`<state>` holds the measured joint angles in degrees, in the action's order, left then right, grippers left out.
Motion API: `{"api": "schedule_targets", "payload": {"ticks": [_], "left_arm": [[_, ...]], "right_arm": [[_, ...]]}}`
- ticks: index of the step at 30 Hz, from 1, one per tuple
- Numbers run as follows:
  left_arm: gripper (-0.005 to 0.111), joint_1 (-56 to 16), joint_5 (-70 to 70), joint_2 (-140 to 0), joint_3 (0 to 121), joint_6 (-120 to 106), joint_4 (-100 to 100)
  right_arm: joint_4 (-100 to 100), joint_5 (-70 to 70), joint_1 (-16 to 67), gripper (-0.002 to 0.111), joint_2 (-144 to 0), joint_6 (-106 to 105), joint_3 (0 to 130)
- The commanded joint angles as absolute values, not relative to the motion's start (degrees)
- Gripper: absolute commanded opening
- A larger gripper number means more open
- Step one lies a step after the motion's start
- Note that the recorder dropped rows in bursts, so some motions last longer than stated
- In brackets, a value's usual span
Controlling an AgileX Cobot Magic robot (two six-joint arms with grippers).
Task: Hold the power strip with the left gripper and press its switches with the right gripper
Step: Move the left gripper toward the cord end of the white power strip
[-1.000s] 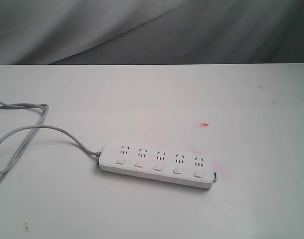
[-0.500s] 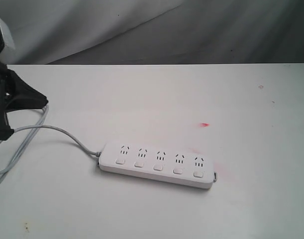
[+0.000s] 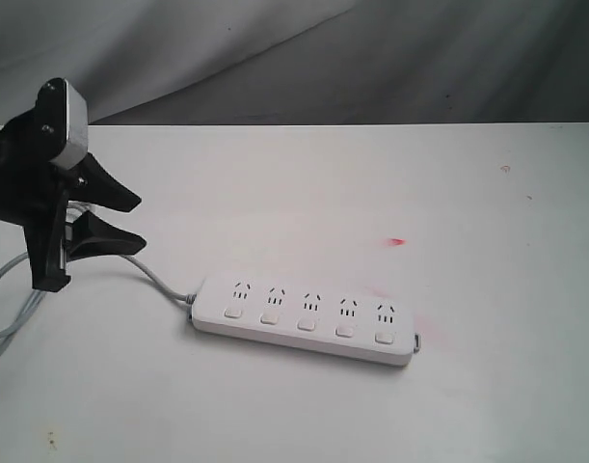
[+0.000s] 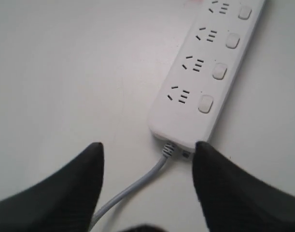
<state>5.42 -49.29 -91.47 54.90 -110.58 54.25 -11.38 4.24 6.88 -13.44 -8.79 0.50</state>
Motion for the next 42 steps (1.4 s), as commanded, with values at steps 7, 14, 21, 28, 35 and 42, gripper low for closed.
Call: {"api": "schedule_targets", "payload": {"ticks": [7,14,21,28,35,42], "left_arm": [[0.088,5.1,-49.9,-92.3,55.4,-111.3,61.1],[0.088,5.1,-53.1,-92.3,55.3,-113.3,64.2],[0.088,4.4,-53.8,-92.7,55.3,-117.7,64.2],[0.088,0.3,-50.7,-97.8,55.3,-119.2,63.3],[0.088,-0.3,-48.4,-103.6,55.7,-119.9,62.8],[0.088,-0.3,-45.9,-107.3,55.9,-119.9,62.0]], "right_arm": [[-11.5,4.1,6.6,0.0,-13.3,-8.6,0.4],[-11.5,4.1,6.6,0.0,-13.3,-8.6,0.4],[-11.5,4.1,6.6,0.0,-13.3,-8.6,0.4],[-11.5,4.1,6.6,0.0,-13.3,-8.6,0.4],[-11.5,4.1,6.6,0.0,-13.3,-8.6,0.4],[-11.5,4.1,6.6,0.0,-13.3,-8.6,0.4]]}}
